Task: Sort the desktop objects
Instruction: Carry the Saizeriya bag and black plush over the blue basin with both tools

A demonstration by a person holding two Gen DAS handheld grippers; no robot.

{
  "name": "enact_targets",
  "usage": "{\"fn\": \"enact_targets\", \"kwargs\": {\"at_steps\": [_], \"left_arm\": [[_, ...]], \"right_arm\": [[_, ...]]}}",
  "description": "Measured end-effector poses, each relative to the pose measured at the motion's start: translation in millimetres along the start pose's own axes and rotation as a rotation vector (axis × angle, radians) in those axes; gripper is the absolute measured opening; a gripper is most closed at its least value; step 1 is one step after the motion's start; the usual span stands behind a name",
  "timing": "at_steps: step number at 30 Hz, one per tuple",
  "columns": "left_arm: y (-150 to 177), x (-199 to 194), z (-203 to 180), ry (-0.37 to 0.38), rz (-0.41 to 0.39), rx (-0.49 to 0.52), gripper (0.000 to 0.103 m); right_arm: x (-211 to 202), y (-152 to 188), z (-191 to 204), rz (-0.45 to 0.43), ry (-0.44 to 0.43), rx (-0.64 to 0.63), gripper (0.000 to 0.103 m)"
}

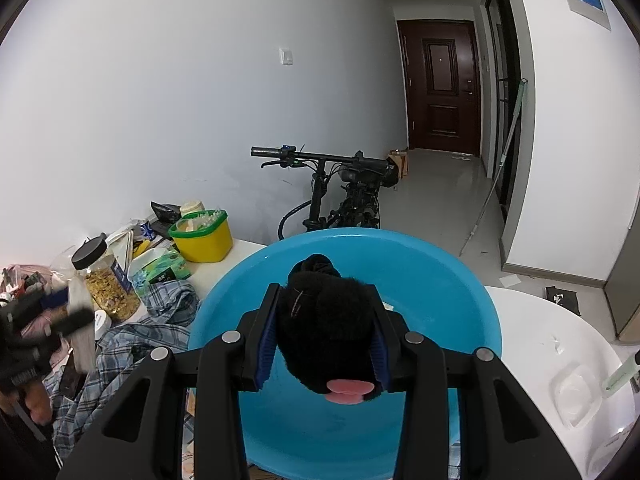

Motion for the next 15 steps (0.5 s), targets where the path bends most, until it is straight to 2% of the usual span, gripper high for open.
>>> {"fn": "enact_targets", "kwargs": {"at_steps": [5, 8, 12, 15], "left_arm": [[-50, 12, -12, 0.026, -0.053, 0.013, 0.051], [-68, 26, -29, 0.058, -0.068, 0.039, 0.051], [-71, 54, -46, 0.143, -0.046, 0.035, 0.051], [-63, 78, -49, 0.118, -0.006, 0.044, 0.051]], "right_arm": [[-4, -2, -7, -0.009, -0.004, 0.021, 0.038], [-4, -2, -11, -0.01, 0.005, 0.029, 0.038], [2, -1, -11, -0.004, 0.01, 0.031, 0.039], [9, 2, -12, 0.013, 0.029, 0.023, 0.039]]}}
Point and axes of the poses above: each gripper's, at about its wrist camera, not at the fingertips, and x roughly the way its jaws point, z to its left, y to its underside, the point moved 6 cm from there along x, roughly the way its jaws point, and after that the axes turned 9 degrees about x, right-handed, at the moved point
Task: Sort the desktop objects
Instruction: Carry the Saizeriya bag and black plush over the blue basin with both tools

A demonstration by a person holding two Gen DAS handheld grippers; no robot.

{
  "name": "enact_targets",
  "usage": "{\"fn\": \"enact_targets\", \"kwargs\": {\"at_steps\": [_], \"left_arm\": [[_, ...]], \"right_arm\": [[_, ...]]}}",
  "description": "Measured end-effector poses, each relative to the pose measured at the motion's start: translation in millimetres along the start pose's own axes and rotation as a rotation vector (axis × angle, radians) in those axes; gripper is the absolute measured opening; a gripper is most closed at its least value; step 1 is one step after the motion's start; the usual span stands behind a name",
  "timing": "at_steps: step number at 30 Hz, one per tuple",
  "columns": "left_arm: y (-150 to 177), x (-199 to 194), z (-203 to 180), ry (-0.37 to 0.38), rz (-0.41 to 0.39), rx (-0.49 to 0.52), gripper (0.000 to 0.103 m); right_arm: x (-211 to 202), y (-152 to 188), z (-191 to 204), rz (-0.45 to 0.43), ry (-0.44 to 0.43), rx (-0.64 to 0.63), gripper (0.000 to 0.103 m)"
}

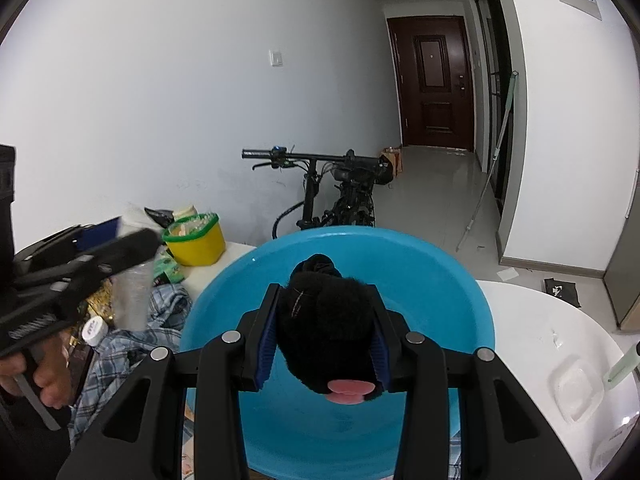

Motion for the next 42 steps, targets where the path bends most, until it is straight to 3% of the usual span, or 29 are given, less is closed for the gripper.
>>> {"fn": "enact_targets", "kwargs": {"at_steps": [13, 42], "left_arm": [[33, 53, 4, 0.014, 0.094, -0.003, 0.051], [34, 51, -7, -0.024, 0.11, 0.034, 0.051]], "right_arm": [[10, 5, -1, 0.023, 0.068, -0.045, 0.037], [17, 11, 7, 0.036, 0.102, -0.077, 0.037]]}}
Point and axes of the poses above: each gripper's, at about its wrist camera, not at the fingertips, and x roughly the way its jaws point, z to its left, y to its underside, the point moved 6 cm from there along x, roughly the way its jaws point, and after that the axes turned 9 degrees about x, right-handed, at the moved point
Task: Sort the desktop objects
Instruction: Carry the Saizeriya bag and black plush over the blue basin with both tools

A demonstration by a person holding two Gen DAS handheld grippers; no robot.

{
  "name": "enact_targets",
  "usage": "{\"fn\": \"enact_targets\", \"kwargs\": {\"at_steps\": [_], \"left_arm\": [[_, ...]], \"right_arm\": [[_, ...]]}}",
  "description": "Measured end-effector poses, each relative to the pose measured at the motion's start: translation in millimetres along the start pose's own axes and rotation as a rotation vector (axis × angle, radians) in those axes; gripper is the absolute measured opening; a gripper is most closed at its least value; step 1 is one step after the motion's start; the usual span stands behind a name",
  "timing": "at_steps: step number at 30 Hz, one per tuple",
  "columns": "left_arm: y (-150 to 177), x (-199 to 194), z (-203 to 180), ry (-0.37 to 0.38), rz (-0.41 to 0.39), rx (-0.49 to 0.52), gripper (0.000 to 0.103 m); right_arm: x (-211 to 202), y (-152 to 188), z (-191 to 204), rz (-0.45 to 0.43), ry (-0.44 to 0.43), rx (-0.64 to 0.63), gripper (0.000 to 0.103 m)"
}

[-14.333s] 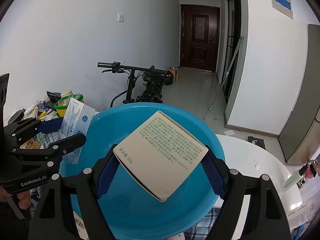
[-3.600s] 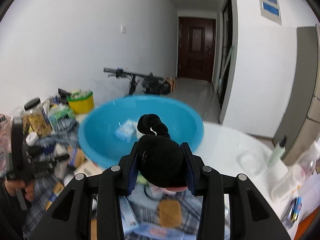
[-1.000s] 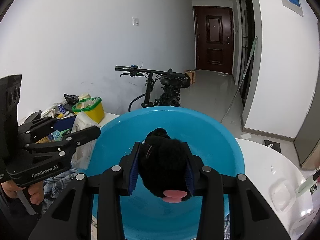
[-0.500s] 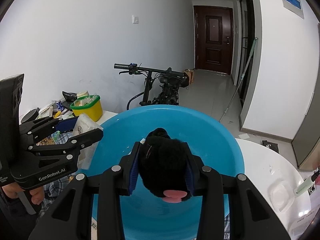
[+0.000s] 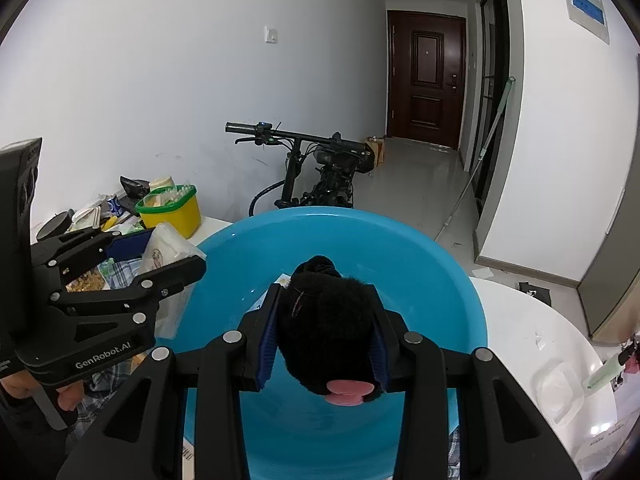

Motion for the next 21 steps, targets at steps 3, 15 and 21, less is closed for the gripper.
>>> {"fn": "enact_targets", "kwargs": {"at_steps": [3, 15, 21], "left_arm": [[-1, -1, 1, 0.002, -0.001, -0.003, 0.051], [-4, -7, -5, 0.004, -0.013, 0.005, 0.051], [-5, -7, -6, 0.01, -0.011, 0.006, 0.051]], "right_arm": [[1, 1, 0, 0.004, 0.001, -0.003, 0.037], [5, 6, 7, 0.021, 0.018, -0.024, 0.037], [6, 7, 12, 0.016, 0.04, -0.048, 0.037]]}}
Point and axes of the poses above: each gripper's, at about its wrist camera, not at the fingertips, and x roughly the way its jaws point, z to its left, y to its underside, the point moved 6 cm from there along x, roughly the way its jaws point, and after that the axes turned 9 degrees about x, right-handed, at the moved point
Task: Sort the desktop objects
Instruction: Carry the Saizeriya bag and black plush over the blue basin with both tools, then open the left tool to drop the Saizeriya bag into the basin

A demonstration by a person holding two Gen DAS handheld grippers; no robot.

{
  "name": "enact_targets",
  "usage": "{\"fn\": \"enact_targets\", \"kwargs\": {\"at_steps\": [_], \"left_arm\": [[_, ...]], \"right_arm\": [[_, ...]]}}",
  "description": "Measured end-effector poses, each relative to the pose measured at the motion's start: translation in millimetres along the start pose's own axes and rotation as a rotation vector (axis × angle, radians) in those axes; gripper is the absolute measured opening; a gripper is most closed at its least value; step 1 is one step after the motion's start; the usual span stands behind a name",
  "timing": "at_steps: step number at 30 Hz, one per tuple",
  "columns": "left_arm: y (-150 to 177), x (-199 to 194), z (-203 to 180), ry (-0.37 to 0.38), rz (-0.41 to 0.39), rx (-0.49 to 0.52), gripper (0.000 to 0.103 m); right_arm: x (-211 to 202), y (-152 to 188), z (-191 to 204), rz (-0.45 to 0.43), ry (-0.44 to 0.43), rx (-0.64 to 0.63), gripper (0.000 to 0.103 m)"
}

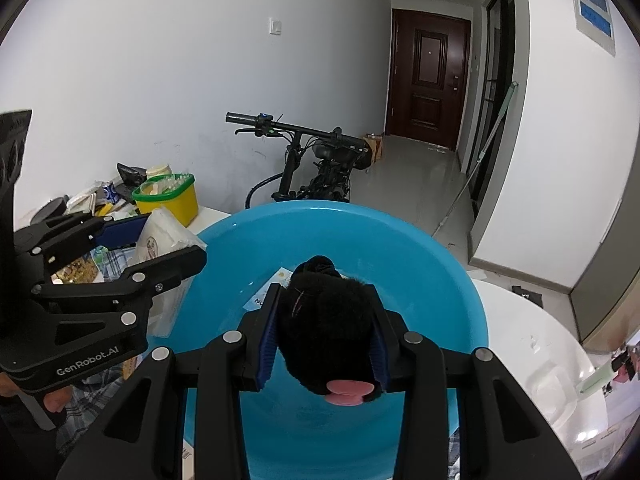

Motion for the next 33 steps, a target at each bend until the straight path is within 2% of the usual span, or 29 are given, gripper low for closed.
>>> {"fn": "enact_targets", "kwargs": {"at_steps": [25, 27, 29, 30, 31, 33], "left_arm": [[0, 3, -10, 0.015, 0.009, 0.012, 0.051], [1, 4, -9, 0.012, 0.014, 0.01, 0.057], [2, 7, -2, -0.05, 0.034, -0.002, 0.082], [3, 7, 2, -0.079, 0.036, -0.009, 0.088], [2, 6, 6, -0.086, 0.027, -0.022, 0.093], [2, 3, 9, -0.04, 0.013, -0.049, 0.093]], "right_arm": [[2, 2, 8, 0.009, -0.007, -0.02, 0.037], [2, 2, 8, 0.012, -0.003, -0.019, 0.038], [3, 2, 4, 0.014, 0.007, -0.015, 0.038], [2, 2, 3, 0.013, 0.004, -0.008, 0.038], [1, 1, 2, 0.011, 0.0, -0.003, 0.038], [0, 0, 1, 0.007, 0.001, -0.002, 0.038]]}}
Point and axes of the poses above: each gripper's, at about its wrist camera, not at the fingertips, and x roughly the way its jaws point, z to its left, y to its underside, the point moved 6 cm from there along x, roughly the way its jaws point, and after that the axes turned 9 degrees about x, right-handed, at the moved point
